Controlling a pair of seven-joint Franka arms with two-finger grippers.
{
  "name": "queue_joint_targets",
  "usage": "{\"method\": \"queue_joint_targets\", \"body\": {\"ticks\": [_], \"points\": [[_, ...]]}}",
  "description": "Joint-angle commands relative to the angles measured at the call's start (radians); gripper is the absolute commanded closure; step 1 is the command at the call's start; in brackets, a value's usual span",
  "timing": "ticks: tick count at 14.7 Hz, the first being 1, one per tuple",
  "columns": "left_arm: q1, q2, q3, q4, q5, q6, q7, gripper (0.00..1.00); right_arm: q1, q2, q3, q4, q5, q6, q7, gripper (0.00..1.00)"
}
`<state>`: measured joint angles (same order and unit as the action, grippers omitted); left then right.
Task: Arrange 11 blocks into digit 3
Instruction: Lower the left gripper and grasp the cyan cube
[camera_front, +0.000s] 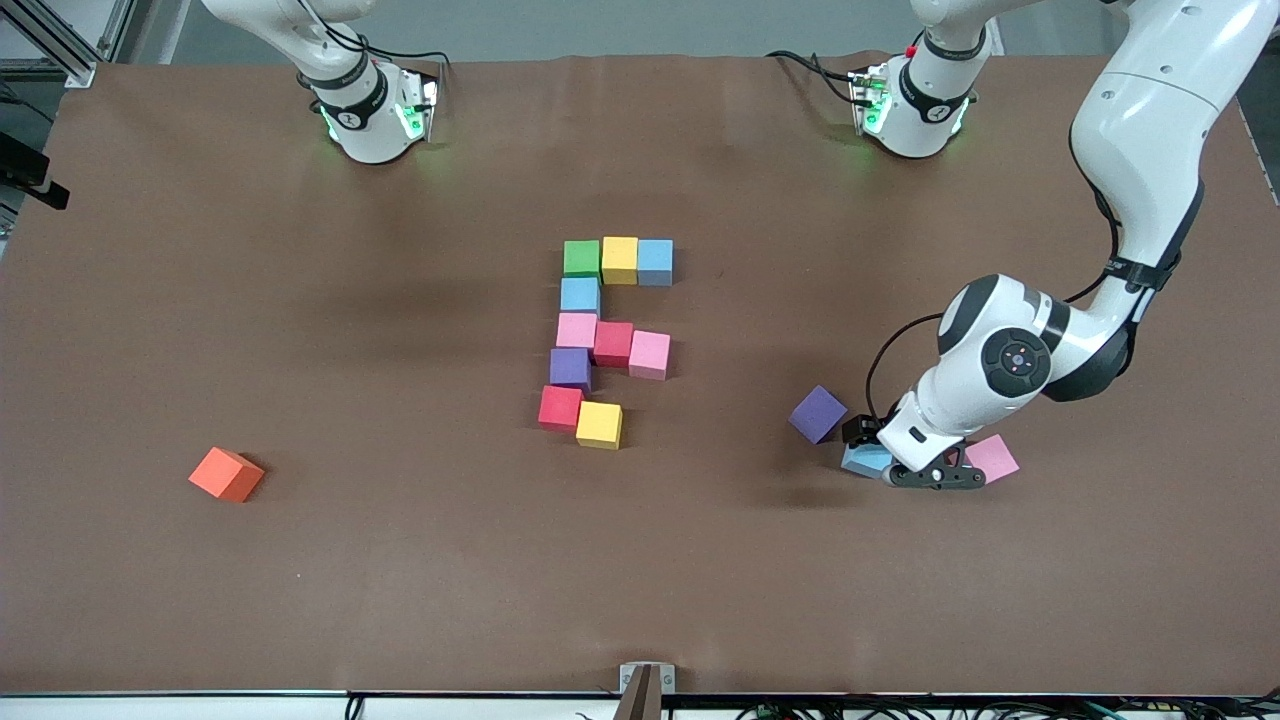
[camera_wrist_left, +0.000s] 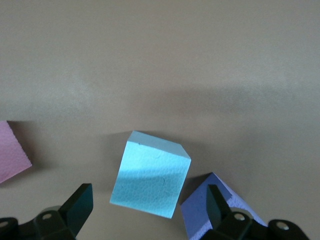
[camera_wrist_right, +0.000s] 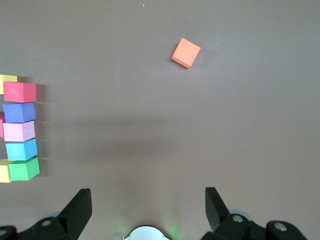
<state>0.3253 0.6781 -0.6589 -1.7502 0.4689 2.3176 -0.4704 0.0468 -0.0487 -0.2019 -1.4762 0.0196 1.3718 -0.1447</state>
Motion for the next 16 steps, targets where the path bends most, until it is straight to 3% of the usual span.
{"method": "queue_joint_targets", "body": {"ticks": [1, 6, 16], "points": [[0.011, 0.009, -0.004, 0.001, 0.045, 0.014, 0.024, 0.0, -0.015, 0.018, 0.009, 0.023, -0.016, 0.0, 0.008, 0.0], [0.003, 0.058, -0.004, 0.044, 0.045, 0.016, 0.029, 0.0, -0.042, 0.018, 0.001, 0.043, -0.015, 0.027, 0.01, 0.0], [-0.015, 0.104, 0.001, 0.043, 0.048, 0.046, 0.053, 0.0, -0.042, 0.021, -0.001, 0.042, -0.009, 0.015, 0.007, 0.0]]}}
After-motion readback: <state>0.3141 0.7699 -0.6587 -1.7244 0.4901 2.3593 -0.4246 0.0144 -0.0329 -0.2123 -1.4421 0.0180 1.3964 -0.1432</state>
